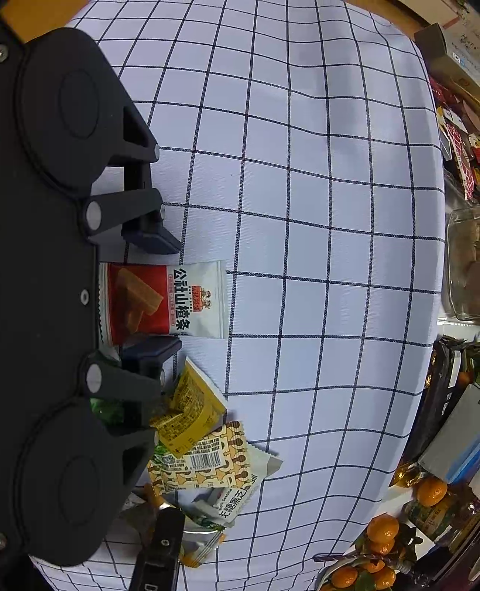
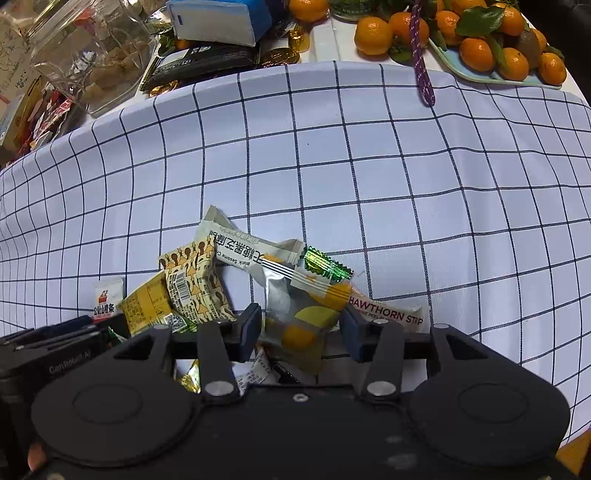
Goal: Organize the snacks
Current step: 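Grasp the red-and-white hawthorn packet with the left tool while the right tool grasps the grey-yellow packet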
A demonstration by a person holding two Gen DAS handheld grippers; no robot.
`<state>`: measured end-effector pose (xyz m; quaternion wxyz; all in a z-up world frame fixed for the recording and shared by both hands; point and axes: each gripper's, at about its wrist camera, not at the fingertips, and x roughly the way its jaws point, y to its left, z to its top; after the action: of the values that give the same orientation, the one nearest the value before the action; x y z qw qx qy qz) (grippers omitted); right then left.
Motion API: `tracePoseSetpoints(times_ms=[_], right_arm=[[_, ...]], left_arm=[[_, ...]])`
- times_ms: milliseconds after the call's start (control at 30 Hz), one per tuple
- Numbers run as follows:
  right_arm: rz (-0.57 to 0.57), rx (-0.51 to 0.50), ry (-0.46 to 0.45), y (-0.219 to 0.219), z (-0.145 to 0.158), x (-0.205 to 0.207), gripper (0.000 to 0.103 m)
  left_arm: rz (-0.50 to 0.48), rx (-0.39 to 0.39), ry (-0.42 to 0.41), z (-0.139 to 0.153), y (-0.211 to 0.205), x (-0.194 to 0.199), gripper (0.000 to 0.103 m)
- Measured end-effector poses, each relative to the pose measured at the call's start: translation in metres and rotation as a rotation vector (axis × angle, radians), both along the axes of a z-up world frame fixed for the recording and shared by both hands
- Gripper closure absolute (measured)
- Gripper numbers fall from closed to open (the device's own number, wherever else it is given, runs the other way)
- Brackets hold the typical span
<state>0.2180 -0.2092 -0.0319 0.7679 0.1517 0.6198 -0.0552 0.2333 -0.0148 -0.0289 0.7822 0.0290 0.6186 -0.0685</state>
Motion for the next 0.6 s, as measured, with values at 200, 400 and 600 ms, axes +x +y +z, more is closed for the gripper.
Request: tracePoseSetpoints(times_ms=[200,400,600], right_arm=[[0.007,0.016,0.016,0.004,0.001,-0.002,0.051],[-0.017,0.052,0.039,-0.002,0.0,-0.003,0.052],[-0.081,0.082,-0.05,-0.017,0.01,-0.004,0.064]], left_arm=[[0.019,-0.055,-0.015,-0.001,-0.005,0.007,0.059],[0.072,-0.082,-0.043,0.01,0.001,0.012,0.06],[0.095,-0.093,-0.105,0.025,0.001,0.014,0.06]])
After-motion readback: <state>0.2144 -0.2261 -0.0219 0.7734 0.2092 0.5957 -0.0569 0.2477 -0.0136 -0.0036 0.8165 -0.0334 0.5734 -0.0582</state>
